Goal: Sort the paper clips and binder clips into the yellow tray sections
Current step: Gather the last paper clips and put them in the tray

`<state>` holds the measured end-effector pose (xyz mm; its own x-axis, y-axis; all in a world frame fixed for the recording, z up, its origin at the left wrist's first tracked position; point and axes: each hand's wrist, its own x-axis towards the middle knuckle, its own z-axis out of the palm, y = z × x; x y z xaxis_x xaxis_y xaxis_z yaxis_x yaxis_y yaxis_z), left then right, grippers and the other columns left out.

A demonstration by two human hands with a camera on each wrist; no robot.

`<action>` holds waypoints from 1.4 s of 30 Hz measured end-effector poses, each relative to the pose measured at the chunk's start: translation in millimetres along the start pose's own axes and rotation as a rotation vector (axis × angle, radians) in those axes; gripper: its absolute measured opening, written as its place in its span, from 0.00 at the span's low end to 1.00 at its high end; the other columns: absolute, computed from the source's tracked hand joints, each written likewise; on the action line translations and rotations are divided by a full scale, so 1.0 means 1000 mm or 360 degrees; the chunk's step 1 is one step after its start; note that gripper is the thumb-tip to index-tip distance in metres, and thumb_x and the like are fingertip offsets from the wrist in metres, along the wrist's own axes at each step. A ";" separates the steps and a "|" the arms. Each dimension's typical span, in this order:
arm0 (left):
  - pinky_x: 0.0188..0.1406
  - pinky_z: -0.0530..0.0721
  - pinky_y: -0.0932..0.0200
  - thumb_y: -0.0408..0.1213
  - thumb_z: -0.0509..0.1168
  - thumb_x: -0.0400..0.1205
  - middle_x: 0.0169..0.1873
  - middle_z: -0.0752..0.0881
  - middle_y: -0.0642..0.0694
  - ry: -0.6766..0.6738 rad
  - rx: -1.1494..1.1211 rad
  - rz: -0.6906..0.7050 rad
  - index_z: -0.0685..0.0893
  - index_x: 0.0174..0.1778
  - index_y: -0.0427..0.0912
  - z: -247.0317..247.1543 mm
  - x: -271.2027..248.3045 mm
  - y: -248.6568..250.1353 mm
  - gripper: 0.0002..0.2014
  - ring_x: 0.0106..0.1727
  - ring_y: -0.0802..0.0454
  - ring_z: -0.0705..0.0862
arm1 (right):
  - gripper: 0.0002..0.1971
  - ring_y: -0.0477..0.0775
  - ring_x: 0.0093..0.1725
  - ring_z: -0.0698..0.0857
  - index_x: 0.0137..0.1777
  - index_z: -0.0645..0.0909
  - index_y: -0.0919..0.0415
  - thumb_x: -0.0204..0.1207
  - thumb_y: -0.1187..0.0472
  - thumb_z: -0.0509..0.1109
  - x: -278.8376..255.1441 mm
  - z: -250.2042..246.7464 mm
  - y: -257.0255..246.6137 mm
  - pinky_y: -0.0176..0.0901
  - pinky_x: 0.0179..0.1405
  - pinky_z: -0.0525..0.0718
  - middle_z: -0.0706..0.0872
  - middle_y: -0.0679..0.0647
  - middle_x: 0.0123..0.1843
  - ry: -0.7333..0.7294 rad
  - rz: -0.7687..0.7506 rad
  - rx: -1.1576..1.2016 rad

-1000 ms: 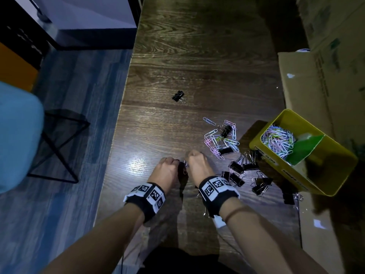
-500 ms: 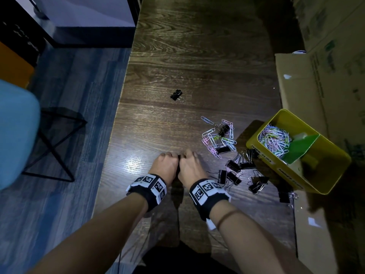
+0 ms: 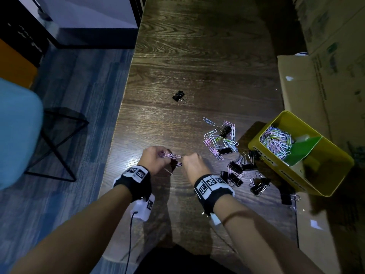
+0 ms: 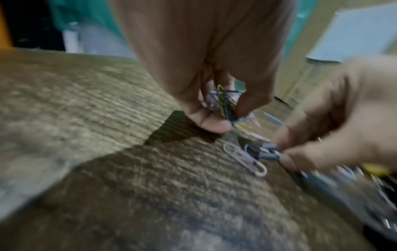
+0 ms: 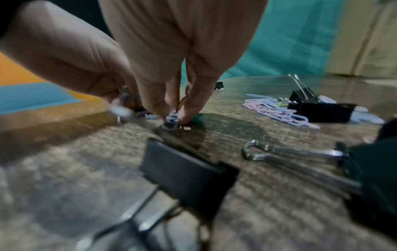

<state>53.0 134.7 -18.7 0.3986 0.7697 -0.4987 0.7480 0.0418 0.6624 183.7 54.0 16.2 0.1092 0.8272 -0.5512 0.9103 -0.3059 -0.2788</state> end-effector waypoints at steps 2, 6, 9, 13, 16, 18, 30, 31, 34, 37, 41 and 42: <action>0.25 0.76 0.64 0.21 0.68 0.72 0.18 0.81 0.47 -0.0022 -0.0485 -0.0100 0.81 0.29 0.40 -0.003 0.000 -0.005 0.10 0.19 0.54 0.76 | 0.12 0.65 0.52 0.86 0.52 0.82 0.70 0.78 0.78 0.58 0.004 0.002 0.000 0.49 0.45 0.83 0.86 0.67 0.49 0.0006 -0.0011 -0.0023; 0.15 0.68 0.68 0.17 0.58 0.73 0.15 0.76 0.44 0.0042 -0.1238 -0.0289 0.76 0.28 0.34 -0.004 -0.005 -0.009 0.11 0.14 0.52 0.71 | 0.15 0.65 0.53 0.85 0.56 0.81 0.70 0.78 0.78 0.55 0.007 0.005 0.003 0.48 0.41 0.78 0.85 0.68 0.50 0.0015 -0.0071 -0.0052; 0.17 0.65 0.67 0.24 0.54 0.62 0.18 0.72 0.42 -0.0163 -0.1760 -0.0375 0.72 0.28 0.35 -0.006 -0.012 -0.009 0.04 0.18 0.52 0.68 | 0.15 0.65 0.49 0.87 0.56 0.85 0.66 0.76 0.74 0.58 0.014 0.012 0.010 0.48 0.47 0.85 0.87 0.67 0.48 0.0087 -0.0020 0.0177; 0.18 0.59 0.69 0.31 0.47 0.59 0.19 0.66 0.44 -0.0310 -0.2082 -0.0501 0.71 0.22 0.40 -0.007 -0.017 -0.009 0.07 0.20 0.53 0.64 | 0.09 0.49 0.39 0.86 0.50 0.90 0.59 0.71 0.67 0.72 0.022 0.023 0.028 0.34 0.45 0.81 0.91 0.56 0.44 0.0324 0.0285 0.1075; 0.18 0.59 0.71 0.35 0.48 0.58 0.18 0.67 0.44 -0.0340 -0.2150 -0.0469 0.70 0.18 0.39 -0.007 -0.019 -0.010 0.08 0.21 0.53 0.64 | 0.09 0.42 0.30 0.82 0.44 0.90 0.61 0.71 0.72 0.70 0.023 0.020 0.033 0.34 0.35 0.79 0.89 0.55 0.37 0.0285 0.0424 0.1749; 0.19 0.58 0.71 0.37 0.49 0.60 0.18 0.68 0.43 -0.0318 -0.2137 -0.0456 0.70 0.19 0.38 -0.007 -0.018 -0.011 0.09 0.21 0.53 0.64 | 0.13 0.48 0.29 0.81 0.37 0.87 0.60 0.74 0.75 0.66 0.024 0.016 0.033 0.37 0.29 0.82 0.86 0.54 0.32 0.0217 0.0456 0.2063; 0.14 0.60 0.67 0.51 0.62 0.81 0.09 0.66 0.55 0.0057 -0.0614 -0.0294 0.66 0.13 0.36 -0.006 -0.007 -0.014 0.33 0.11 0.58 0.64 | 0.15 0.50 0.30 0.77 0.27 0.75 0.54 0.74 0.50 0.64 0.021 0.002 0.028 0.40 0.36 0.74 0.79 0.49 0.28 0.0189 0.0248 0.1196; 0.15 0.60 0.66 0.54 0.59 0.82 0.09 0.66 0.55 0.0072 -0.0615 -0.0306 0.67 0.14 0.34 -0.007 -0.006 -0.012 0.34 0.11 0.59 0.64 | 0.18 0.52 0.31 0.79 0.28 0.72 0.54 0.75 0.46 0.63 0.020 0.004 0.025 0.41 0.40 0.76 0.79 0.50 0.28 0.0159 0.0209 0.1140; 0.17 0.56 0.65 0.64 0.57 0.78 0.15 0.67 0.50 0.0002 -0.0788 -0.0379 0.63 0.14 0.46 -0.011 -0.005 -0.008 0.32 0.16 0.55 0.62 | 0.23 0.56 0.33 0.78 0.32 0.68 0.52 0.80 0.37 0.54 0.019 0.006 0.022 0.47 0.38 0.74 0.77 0.53 0.28 0.0188 0.0093 0.0770; 0.20 0.59 0.63 0.63 0.64 0.74 0.16 0.67 0.47 -0.0105 -0.0659 -0.0305 0.64 0.15 0.47 -0.008 -0.005 -0.012 0.30 0.17 0.53 0.62 | 0.19 0.63 0.41 0.85 0.54 0.76 0.57 0.86 0.46 0.47 0.017 0.007 0.020 0.49 0.37 0.73 0.85 0.64 0.39 0.0254 -0.0109 0.0299; 0.33 0.72 0.56 0.58 0.57 0.81 0.20 0.78 0.48 -0.0107 -0.0220 -0.0099 0.74 0.21 0.44 -0.007 0.000 -0.019 0.27 0.25 0.50 0.76 | 0.12 0.68 0.44 0.86 0.64 0.68 0.60 0.86 0.55 0.52 0.014 0.010 0.020 0.51 0.34 0.72 0.86 0.65 0.45 0.0305 -0.0221 0.0019; 0.36 0.74 0.55 0.56 0.53 0.83 0.23 0.80 0.49 -0.0097 0.0021 -0.0002 0.77 0.26 0.46 -0.008 0.000 -0.019 0.24 0.30 0.48 0.79 | 0.16 0.69 0.45 0.86 0.68 0.67 0.58 0.86 0.51 0.53 0.014 0.010 0.019 0.51 0.35 0.73 0.87 0.65 0.46 0.0277 -0.0218 -0.0041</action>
<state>34.8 138.7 -26.7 0.4289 0.7295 -0.5328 0.7551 0.0342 0.6547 198.3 55.0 -4.0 0.0492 0.9297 -0.3651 0.9310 -0.1750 -0.3202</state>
